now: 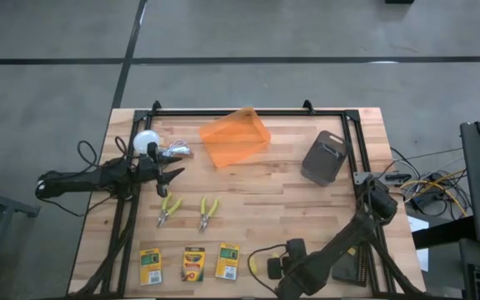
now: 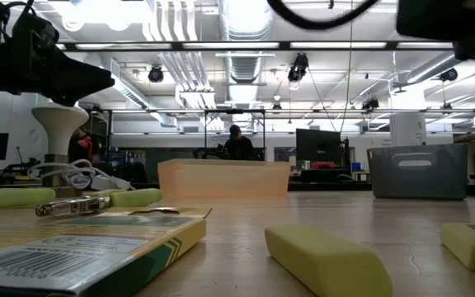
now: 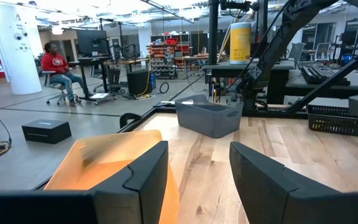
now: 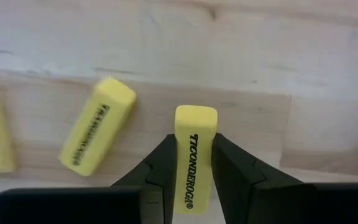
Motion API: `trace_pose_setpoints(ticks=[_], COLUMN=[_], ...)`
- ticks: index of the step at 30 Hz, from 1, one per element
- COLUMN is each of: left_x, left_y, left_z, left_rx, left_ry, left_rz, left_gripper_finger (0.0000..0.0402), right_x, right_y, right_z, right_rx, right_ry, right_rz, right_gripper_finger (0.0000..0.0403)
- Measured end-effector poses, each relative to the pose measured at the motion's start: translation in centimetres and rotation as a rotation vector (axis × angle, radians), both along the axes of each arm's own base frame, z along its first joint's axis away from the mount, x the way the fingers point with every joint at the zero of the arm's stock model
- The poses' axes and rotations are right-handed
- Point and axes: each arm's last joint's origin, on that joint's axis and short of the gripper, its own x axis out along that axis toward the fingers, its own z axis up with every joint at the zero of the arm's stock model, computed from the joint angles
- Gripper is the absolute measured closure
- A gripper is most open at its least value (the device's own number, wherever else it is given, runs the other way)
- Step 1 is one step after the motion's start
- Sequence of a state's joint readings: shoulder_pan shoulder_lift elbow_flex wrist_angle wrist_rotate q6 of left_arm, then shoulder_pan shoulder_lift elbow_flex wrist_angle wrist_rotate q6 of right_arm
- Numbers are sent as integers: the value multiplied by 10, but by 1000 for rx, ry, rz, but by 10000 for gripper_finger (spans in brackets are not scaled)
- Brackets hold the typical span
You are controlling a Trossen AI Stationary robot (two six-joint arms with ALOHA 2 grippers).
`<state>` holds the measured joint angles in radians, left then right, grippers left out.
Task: Pick & Place School Supplies
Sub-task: Put the yellow eraser into the black basket
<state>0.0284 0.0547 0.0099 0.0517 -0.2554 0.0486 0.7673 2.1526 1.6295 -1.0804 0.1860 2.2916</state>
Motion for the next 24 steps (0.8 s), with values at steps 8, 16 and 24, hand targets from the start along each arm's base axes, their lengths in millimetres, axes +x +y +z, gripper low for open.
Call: trace_pose_setpoints(ticks=[8,16,24], left_x=[0,0,0], left_y=[0,0,0], left_z=[0,0,0], left_rx=[0,0,0], left_ry=[0,0,0], left_rz=[0,0,0], left_gripper_finger=[223,223,223], right_x=[-9,-24,-49], right_y=[2,16,37], right_z=[35,74,92], right_rx=[-83,-112,-114], right_ry=[85,105,54], right_rz=[28,73,94], right_gripper_finger=[324,307,312])
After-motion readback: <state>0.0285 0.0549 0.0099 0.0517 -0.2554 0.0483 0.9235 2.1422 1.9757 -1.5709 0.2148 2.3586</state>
